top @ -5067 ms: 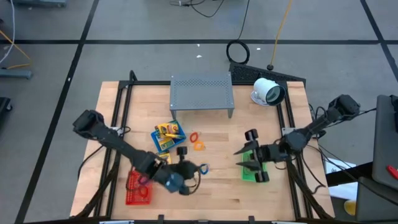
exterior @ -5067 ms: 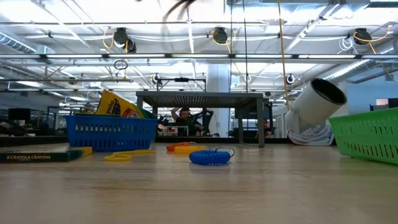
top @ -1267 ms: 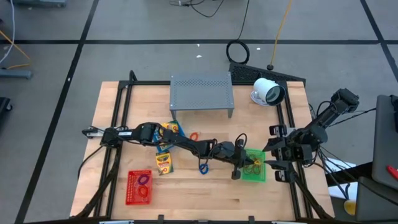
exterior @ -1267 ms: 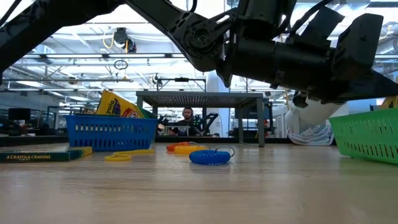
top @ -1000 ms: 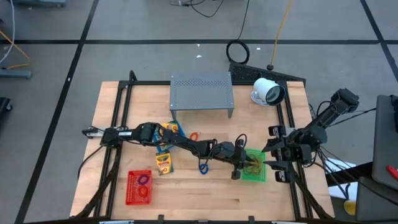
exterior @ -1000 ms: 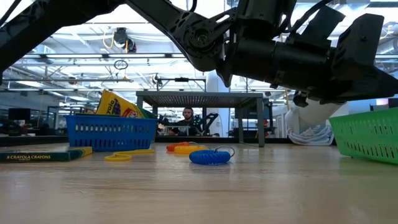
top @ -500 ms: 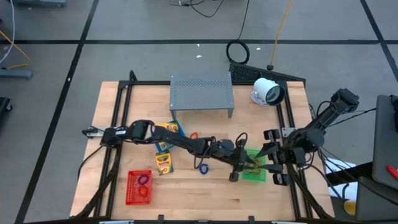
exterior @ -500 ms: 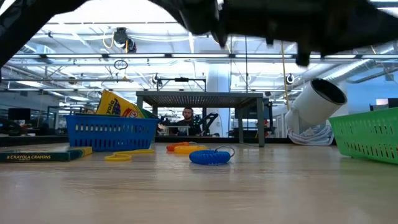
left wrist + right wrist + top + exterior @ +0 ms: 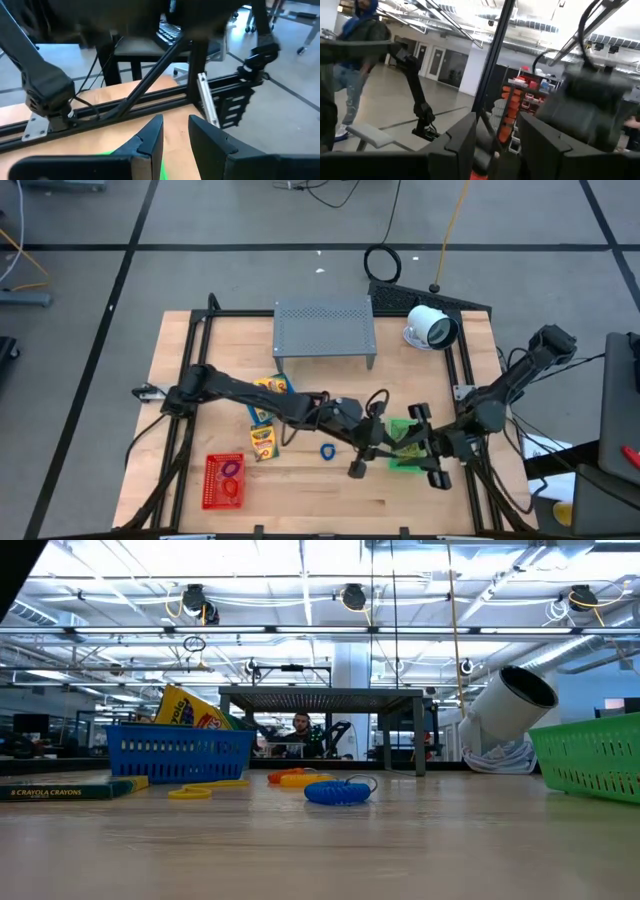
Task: Pick & Place Office Desk Supplies
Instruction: Put the blue spiral keychain into the red bin
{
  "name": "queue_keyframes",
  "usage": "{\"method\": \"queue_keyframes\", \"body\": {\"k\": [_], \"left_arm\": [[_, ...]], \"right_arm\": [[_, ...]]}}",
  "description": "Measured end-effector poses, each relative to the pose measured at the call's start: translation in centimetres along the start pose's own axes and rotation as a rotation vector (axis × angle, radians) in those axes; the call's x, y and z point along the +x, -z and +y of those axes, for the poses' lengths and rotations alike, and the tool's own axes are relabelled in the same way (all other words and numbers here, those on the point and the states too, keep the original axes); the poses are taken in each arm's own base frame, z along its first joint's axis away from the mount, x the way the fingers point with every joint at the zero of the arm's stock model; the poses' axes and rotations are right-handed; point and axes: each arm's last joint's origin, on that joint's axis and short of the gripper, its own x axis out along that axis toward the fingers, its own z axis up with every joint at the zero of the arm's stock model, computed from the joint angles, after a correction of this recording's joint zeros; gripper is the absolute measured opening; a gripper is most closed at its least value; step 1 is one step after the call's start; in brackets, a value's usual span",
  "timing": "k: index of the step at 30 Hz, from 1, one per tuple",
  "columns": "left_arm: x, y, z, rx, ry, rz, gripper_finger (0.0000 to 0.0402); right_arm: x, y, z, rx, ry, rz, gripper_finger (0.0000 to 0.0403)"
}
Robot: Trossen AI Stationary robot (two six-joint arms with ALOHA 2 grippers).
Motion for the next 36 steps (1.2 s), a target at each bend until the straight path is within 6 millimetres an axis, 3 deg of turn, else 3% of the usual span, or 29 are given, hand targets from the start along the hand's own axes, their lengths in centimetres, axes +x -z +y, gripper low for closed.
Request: {"method": "queue_keyframes", "body": {"k": [13,21,28,36], "left_arm": [[-7.7,-6.2,-3.6,0.082,0.139,0.034,0.0102],[-11.7,-8.1,-4.9,0.132,0.137,0.064,0.0102],[-14.2,-4.8,-5.3,0.1,0.08,-0.002,0.0102],[-20.4,0.1,-5.5,0.017,-0.032,-0.22,0.0102]], "right_arm": [[0.2,-0.2,0.9,0.022,-0.013,-0.056,0.0134],[0.2,-0.3,0.8,0.03,-0.01,-0.065,0.0134],[0.2,-0.3,0.8,0.033,-0.01,-0.065,0.0134],[0.2,-0.3,0.8,0.036,-0.009,-0.064,0.0134]]}}
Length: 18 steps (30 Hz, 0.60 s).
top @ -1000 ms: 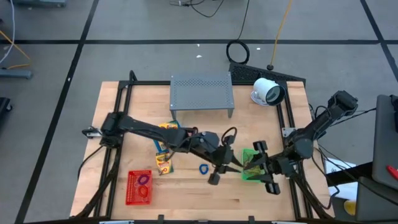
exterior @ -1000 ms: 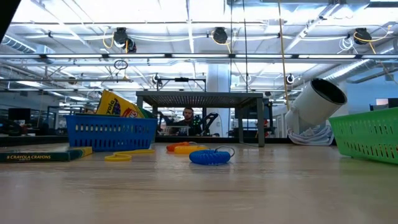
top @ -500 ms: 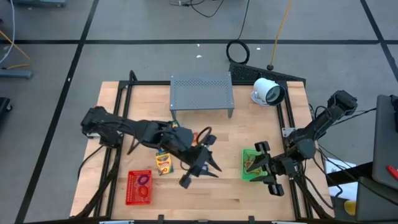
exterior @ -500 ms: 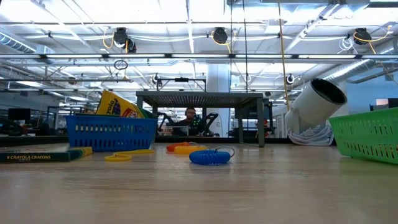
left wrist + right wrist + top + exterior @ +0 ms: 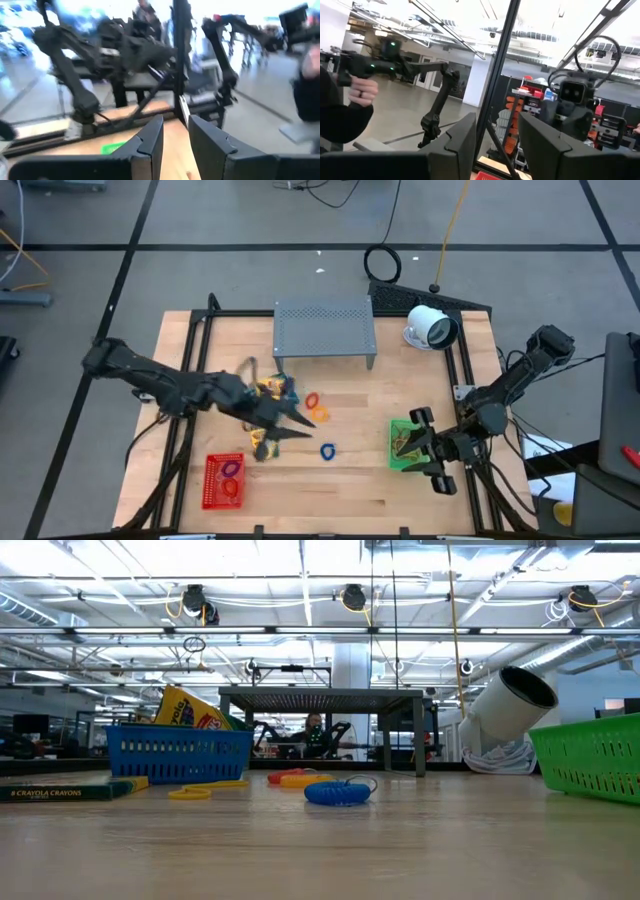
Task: Pick & Place Office Desk Supplies
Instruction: Put the blue spiral keychain into the red bin
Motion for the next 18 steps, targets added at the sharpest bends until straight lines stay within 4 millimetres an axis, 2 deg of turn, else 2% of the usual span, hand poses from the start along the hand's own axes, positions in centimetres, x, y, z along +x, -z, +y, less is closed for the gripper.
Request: {"method": "queue_keyframes", "body": {"k": [3,7,12,16,18], "left_arm": [[-2.3,1.3,-0.3,-0.034,-0.018,-0.024,0.0102],[-4.0,3.6,-0.9,-0.081,-0.007,0.017,0.0102],[-4.5,5.4,-2.2,-0.118,0.037,0.064,0.0102],[-4.5,5.5,-3.1,-0.116,0.072,0.07,0.0102],[-4.5,5.5,-3.2,-0.112,0.031,0.067,0.0102]], "right_arm": [[0.0,0.0,-0.1,-0.002,0.005,0.001,0.0134],[0.2,0.3,-0.5,0.011,0.023,0.01,0.0134],[1.1,1.9,-1.0,0.02,0.059,0.046,0.0134],[1.8,3.3,-1.6,0.026,0.104,0.068,0.0134],[2.2,4.0,-2.2,0.043,0.13,0.086,0.0134]]}}
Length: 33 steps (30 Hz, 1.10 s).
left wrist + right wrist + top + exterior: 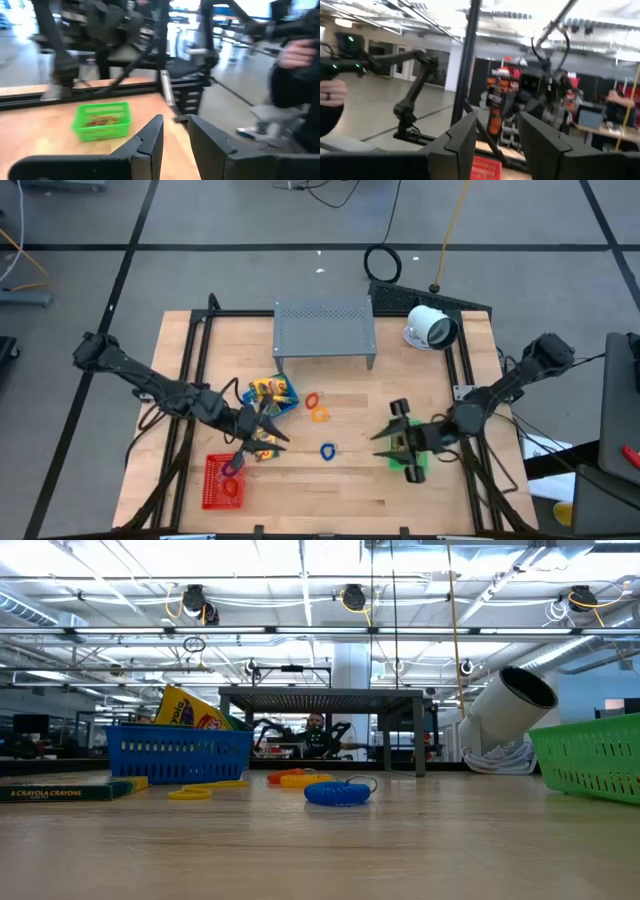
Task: Pick & Place Office Desk Supplies
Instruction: Put the blue spiral keychain into the red bin
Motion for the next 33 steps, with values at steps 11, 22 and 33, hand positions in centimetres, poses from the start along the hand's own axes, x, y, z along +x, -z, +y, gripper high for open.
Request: {"method": "queue_keyframes", "body": {"k": [11,22,33], "left_arm": [[-5.0,-2.2,0.2,0.133,-0.094,-0.079,0.0102],[-7.9,-1.1,2.7,0.147,-0.255,-0.085,0.0102],[-8.9,-0.7,4.2,0.125,-0.338,-0.032,0.0102]], "right_arm": [[5.7,0.4,-1.3,-0.058,0.058,0.286,0.0134],[7.9,1.6,-6.1,0.03,0.133,0.617,0.0134],[7.3,4.0,-9.6,0.233,0.05,0.793,0.0134]]}}
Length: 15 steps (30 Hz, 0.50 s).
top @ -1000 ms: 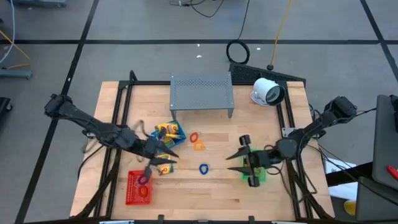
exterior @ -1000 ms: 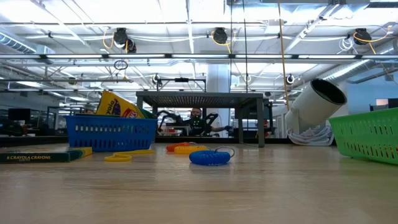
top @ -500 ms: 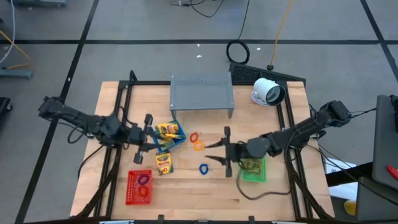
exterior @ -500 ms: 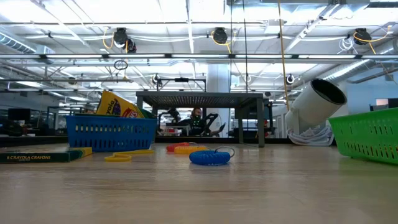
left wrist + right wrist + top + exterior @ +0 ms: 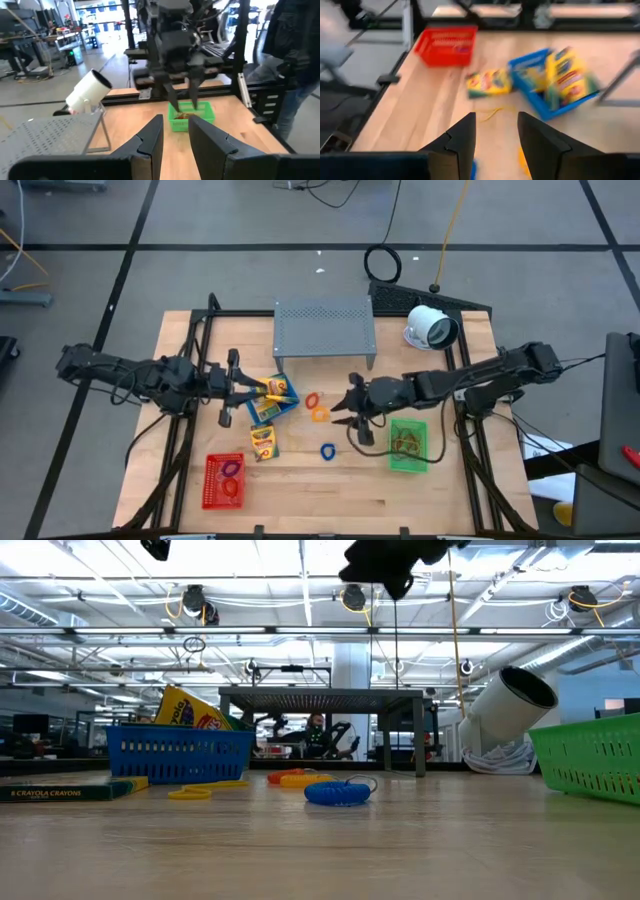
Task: Pick & Place Office Desk Supplies
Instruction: Put the blue spiral keychain into the red bin
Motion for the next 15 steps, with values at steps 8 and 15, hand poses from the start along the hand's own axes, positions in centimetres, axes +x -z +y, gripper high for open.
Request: {"method": "queue_keyframes", "body": {"k": [8,15], "left_arm": [[0.1,0.2,0.8,-0.033,-0.047,0.021,0.0102],[0.1,0.3,1.0,-0.073,-0.063,0.026,0.0102]], "right_arm": [[4.1,1.8,-0.6,0.021,-0.117,0.219,0.0117],[6.7,-1.4,0.4,-0.159,-0.032,0.398,0.0096]]}}
